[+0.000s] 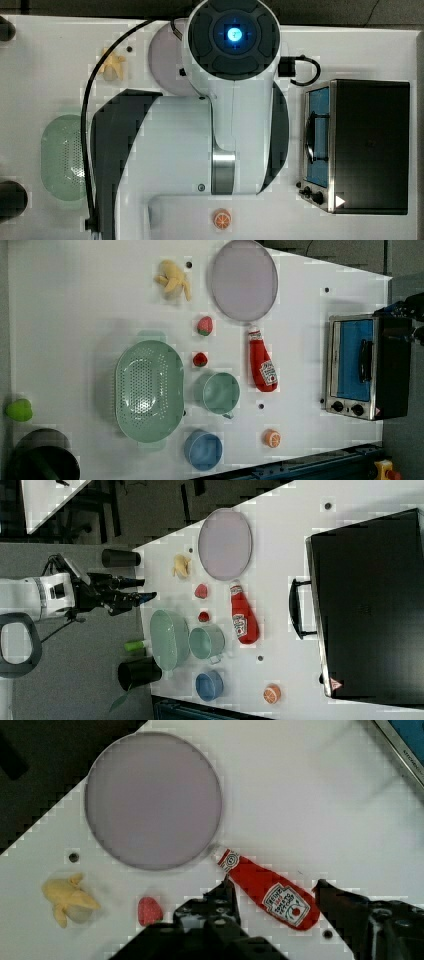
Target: Pick Ketchup from the table and place it in strainer.
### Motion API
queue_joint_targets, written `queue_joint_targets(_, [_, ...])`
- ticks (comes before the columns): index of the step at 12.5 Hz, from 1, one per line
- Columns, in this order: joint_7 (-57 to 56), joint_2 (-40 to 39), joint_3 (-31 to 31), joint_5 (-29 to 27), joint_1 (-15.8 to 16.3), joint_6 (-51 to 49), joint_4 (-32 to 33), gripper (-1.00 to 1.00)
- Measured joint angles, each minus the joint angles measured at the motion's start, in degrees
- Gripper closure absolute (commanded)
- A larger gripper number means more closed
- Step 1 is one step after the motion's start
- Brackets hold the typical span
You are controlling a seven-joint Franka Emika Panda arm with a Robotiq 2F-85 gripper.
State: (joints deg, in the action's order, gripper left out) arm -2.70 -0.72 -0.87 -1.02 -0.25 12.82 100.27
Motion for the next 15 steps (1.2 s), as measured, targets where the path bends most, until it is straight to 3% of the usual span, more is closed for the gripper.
queue_joint_targets(3, [1.1,7.1,-2.5,-0.8,-4.1,-8.2,7.7,-1.0])
queue_joint_targets(9, [-3.7,9.9,-3.7,-0.4,-6.4,-2.1,15.1,-1.0])
queue_joint_targets(15, [-25.3,5.9,-7.7,0.1,-5.8,13.2,30.0,-1.0])
